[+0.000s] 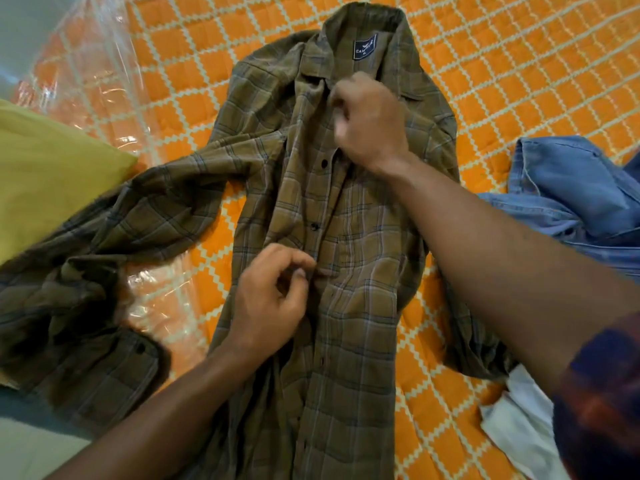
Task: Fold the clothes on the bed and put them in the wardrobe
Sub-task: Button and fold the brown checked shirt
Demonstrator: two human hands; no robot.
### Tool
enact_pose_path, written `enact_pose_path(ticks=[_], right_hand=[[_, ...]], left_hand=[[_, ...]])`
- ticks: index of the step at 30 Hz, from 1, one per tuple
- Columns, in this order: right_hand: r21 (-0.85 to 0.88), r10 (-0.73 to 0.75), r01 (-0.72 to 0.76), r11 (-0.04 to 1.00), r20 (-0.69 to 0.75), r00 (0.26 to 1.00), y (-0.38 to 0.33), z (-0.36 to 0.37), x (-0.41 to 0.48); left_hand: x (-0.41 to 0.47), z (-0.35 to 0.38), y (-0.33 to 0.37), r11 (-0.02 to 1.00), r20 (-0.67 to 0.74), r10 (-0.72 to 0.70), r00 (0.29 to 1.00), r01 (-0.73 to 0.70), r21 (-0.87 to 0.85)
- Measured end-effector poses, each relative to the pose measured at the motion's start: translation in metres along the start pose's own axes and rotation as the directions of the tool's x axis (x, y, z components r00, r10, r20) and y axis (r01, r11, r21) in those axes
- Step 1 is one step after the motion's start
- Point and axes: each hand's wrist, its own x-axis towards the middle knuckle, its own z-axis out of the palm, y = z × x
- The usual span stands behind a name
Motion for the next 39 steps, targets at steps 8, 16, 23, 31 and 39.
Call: enact_pose_path(ticks=[8, 16, 23, 31, 39], right_hand=[[-0.111, 0.000, 0.025, 0.994, 0.220, 0.976, -0.004, 0.008, -0.052], [0.018, -0.236, 0.258, 0.966, 0.466, 0.853, -0.067, -0.020, -0.138], [0.109, -0.265, 0.246, 0.963, 0.541, 0.798, -0.096, -0.038, -0.235], [0.202, -0.370, 0.311, 0.929, 0.533, 0.761, -0.112, -0.030, -0.280], [0.157, -0.349, 0.316, 0.936, 0.529, 0.773, -0.098, -0.036, -0.270]], left_hand=[[0.003, -0.005, -0.014, 0.896, 0.255, -0.089, 0.963, -0.035, 0.443], [-0.063, -0.031, 0.005, 0.936, 0.250, -0.351, 0.902, 0.347, 0.062], [-0.150, -0.023, 0.002, 0.836, -0.177, -0.429, 0.886, 0.464, 0.293], [-0.151, -0.045, -0.009, 0.671, -0.269, -0.348, 0.898, 0.439, 0.598], [-0.131, -0.089, 0.001, 0.828, -0.272, -0.444, 0.854, 0.507, 0.239]])
